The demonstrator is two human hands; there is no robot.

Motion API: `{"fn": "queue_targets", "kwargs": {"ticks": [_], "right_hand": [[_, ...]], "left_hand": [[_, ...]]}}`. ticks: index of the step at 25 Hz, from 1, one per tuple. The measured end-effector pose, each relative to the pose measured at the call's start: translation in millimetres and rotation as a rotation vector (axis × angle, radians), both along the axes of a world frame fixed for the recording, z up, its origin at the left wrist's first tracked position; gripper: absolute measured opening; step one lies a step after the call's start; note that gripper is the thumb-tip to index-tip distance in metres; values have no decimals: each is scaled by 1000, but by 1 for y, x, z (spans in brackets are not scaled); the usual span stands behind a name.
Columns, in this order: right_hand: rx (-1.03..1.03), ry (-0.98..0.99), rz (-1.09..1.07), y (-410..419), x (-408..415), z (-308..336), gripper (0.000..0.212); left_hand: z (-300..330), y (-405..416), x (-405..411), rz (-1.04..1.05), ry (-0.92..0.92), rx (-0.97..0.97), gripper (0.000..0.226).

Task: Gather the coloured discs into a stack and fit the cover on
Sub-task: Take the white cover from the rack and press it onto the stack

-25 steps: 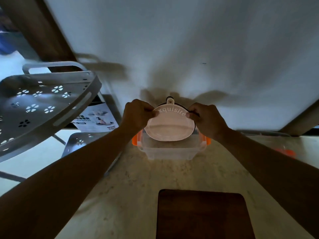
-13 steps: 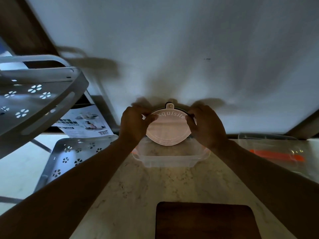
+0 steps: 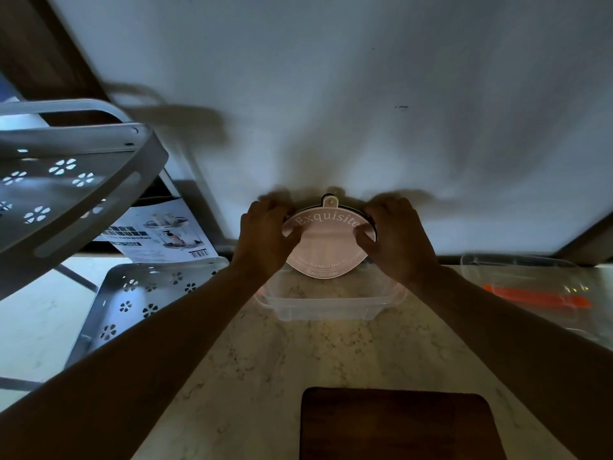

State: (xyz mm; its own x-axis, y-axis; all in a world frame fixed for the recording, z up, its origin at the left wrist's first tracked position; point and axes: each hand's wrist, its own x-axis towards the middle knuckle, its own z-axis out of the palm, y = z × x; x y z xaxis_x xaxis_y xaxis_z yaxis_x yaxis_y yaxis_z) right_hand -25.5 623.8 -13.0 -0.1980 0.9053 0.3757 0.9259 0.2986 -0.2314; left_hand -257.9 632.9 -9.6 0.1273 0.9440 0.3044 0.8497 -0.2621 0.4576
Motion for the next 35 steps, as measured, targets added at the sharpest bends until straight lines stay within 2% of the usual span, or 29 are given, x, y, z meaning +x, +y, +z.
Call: {"fn": "queue_targets", "kwargs": {"ticks": [6, 11, 16, 18, 21, 26, 31, 35], "right_hand": [[-50, 90, 7, 0, -2, 7, 26], [-22, 156, 46, -9, -2, 17, 15], [11, 224, 81, -16, -8, 20, 10], [-18, 174, 91, -16, -7, 15, 12], [-64, 97, 104, -19, -5, 6, 13], [-76, 110, 115, -17, -1, 5, 13], [-69, 131, 162, -17, -1, 11, 14], [-58, 143, 138, -15, 5, 11, 18]], "left_hand": [[4, -2, -4, -28, -108, -32, 23], [12, -14, -7, -95, -68, -49, 18], [14, -21, -6, -73, -90, -22, 18], [10, -22, -7, -93, -48, -39, 20], [1, -22, -9, -146, 116, -20, 24], [-3, -20, -8, -139, 107, -58, 42], [6, -18, -5, -62, -20, -121, 26], [11, -24, -4, -32, -146, -114, 26]]}}
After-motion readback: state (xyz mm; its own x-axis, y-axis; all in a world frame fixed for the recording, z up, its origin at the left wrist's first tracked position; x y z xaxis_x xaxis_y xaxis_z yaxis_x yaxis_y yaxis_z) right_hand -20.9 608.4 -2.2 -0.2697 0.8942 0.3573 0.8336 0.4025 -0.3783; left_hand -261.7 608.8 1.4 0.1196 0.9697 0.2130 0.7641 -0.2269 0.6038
